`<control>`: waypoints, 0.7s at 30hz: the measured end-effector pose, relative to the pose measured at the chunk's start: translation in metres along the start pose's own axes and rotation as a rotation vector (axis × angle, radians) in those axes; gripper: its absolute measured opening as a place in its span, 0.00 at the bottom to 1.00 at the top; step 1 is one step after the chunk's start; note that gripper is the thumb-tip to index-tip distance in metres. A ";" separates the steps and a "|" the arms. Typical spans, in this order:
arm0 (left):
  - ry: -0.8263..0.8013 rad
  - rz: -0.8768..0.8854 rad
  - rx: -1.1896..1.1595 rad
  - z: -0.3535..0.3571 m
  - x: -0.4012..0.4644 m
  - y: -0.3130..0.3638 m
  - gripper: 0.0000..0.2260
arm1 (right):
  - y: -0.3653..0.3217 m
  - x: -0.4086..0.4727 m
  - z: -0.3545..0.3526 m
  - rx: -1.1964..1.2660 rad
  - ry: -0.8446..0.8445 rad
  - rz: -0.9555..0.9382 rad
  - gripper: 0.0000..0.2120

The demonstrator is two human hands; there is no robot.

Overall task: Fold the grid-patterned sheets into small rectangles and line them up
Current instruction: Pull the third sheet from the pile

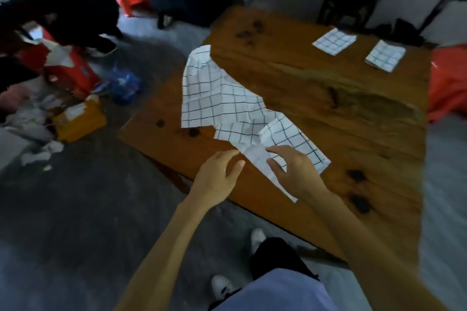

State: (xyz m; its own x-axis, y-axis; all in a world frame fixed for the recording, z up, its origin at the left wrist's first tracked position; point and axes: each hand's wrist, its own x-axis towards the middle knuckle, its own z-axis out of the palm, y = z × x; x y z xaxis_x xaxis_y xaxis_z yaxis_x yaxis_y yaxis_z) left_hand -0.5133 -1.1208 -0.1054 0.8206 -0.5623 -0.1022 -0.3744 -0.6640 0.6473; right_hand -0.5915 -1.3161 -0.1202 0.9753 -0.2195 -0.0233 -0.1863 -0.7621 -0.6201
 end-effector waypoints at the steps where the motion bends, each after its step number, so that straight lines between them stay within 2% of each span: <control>1: -0.032 0.012 0.000 0.003 0.012 -0.001 0.20 | 0.006 0.004 0.001 -0.008 0.000 0.029 0.15; 8: -0.143 0.029 0.108 0.025 0.106 -0.017 0.20 | 0.047 0.067 0.011 0.026 -0.014 0.148 0.17; 16: -0.080 -0.063 0.338 0.019 0.209 -0.056 0.22 | 0.050 0.171 0.041 0.014 -0.078 0.080 0.18; 21: -0.142 -0.026 0.509 0.038 0.246 -0.089 0.24 | 0.051 0.209 0.068 -0.045 -0.108 0.056 0.17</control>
State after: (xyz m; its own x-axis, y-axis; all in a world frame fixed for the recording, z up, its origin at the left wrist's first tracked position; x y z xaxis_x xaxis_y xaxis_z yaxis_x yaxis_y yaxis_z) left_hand -0.2950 -1.2187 -0.2165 0.7792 -0.5802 -0.2371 -0.5460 -0.8141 0.1979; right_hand -0.3888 -1.3594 -0.2098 0.9699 -0.1973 -0.1427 -0.2435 -0.7778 -0.5794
